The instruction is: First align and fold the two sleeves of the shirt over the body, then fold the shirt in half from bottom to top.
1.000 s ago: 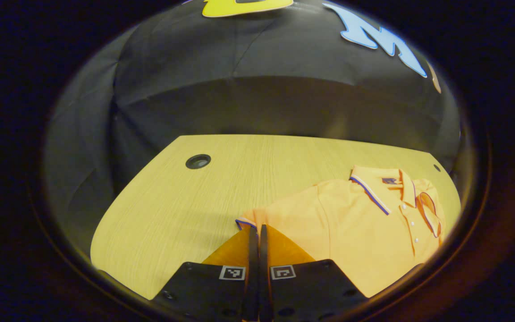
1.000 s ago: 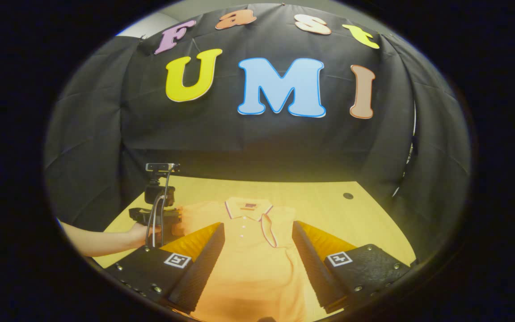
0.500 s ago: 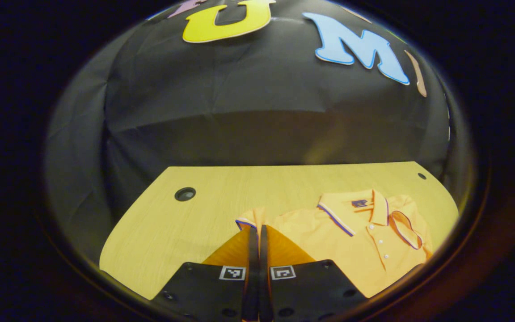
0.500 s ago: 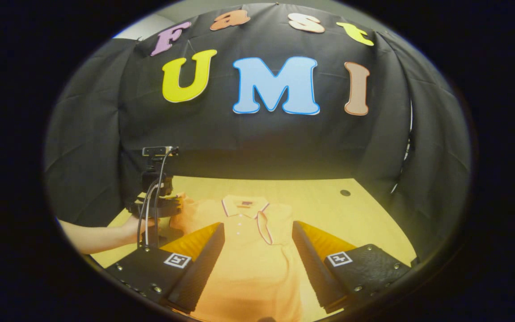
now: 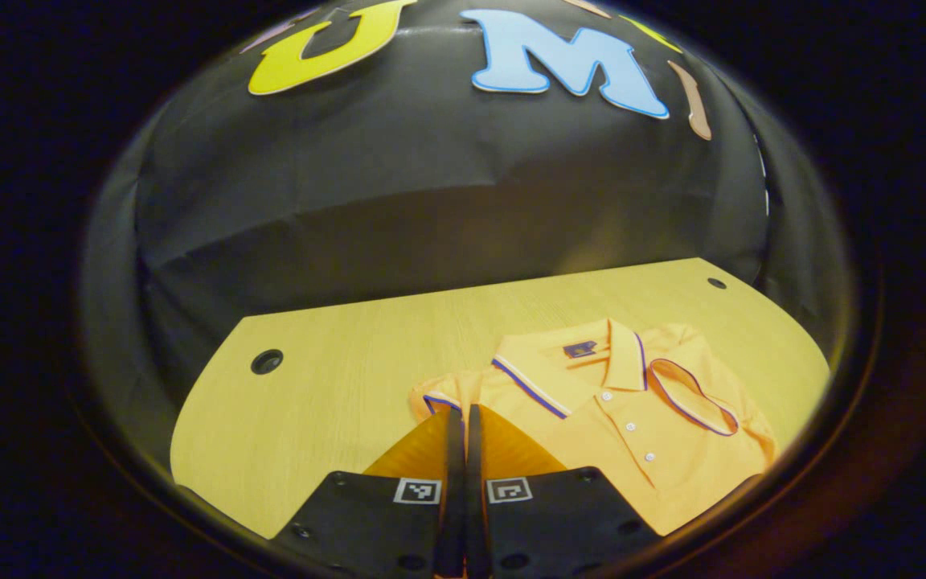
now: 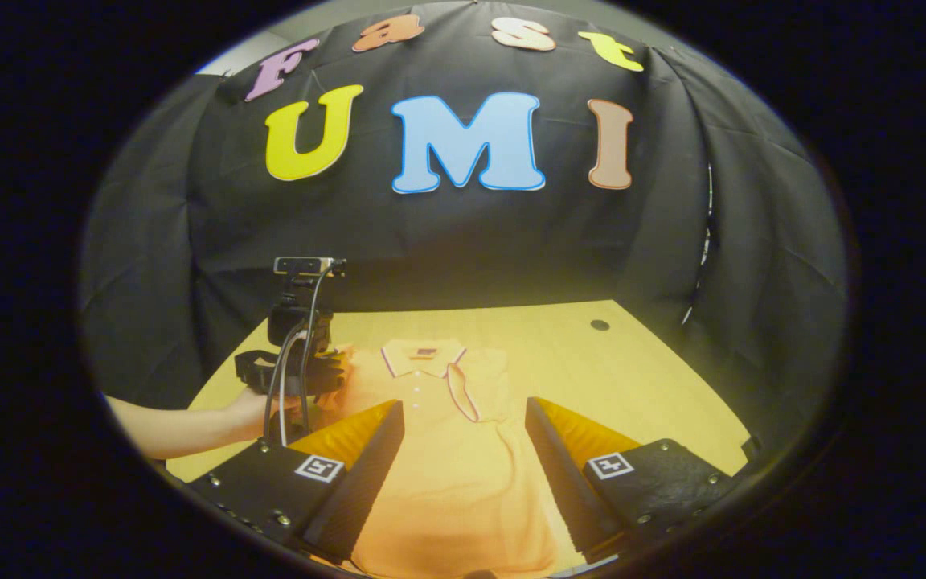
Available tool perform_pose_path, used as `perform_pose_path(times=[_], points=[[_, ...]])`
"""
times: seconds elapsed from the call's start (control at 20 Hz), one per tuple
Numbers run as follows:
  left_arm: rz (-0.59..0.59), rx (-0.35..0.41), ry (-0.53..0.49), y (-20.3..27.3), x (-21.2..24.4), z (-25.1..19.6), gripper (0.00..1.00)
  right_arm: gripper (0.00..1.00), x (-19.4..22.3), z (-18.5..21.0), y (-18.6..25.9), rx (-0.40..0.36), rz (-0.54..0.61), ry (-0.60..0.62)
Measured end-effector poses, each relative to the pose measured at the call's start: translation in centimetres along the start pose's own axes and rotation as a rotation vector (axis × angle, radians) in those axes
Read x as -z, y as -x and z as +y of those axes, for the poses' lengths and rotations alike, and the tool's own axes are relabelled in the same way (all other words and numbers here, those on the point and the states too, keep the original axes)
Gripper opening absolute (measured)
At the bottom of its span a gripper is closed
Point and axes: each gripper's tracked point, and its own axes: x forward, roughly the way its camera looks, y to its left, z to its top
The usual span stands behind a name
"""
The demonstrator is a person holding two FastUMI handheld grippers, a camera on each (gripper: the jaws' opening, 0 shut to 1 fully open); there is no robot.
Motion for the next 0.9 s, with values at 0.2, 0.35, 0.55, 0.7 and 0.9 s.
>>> perform_pose_path(times=[0.2, 0.35, 0.55, 0.7, 0.9], points=[[0.027, 0.021, -0.022, -0.1, 0.7, -1.4, 0.11, 0.95, 0.9, -0.5, 0.4, 0.014, 0.012, 0.002], [0.035, 0.037, -0.002, 0.7, 0.8, -2.1, 0.31, 0.94, 1.3, -1.5, 0.8, 0.017, 0.014, 0.001], [0.029, 0.048, 0.013, 2.6, 0.9, -2.7, 0.82, 0.94, 2.1, -3.0, 1.0, 0.022, 0.019, 0.008], [0.02, 0.055, 0.041, 5.1, 1.3, -3.1, 0.86, 0.93, 3.8, -3.9, 1.0, 0.019, 0.035, 0.022], [0.015, 0.042, 0.062, 8.8, 2.9, -3.5, 0.92, 0.95, 6.5, -5.1, 1.3, 0.002, 0.067, 0.043]])
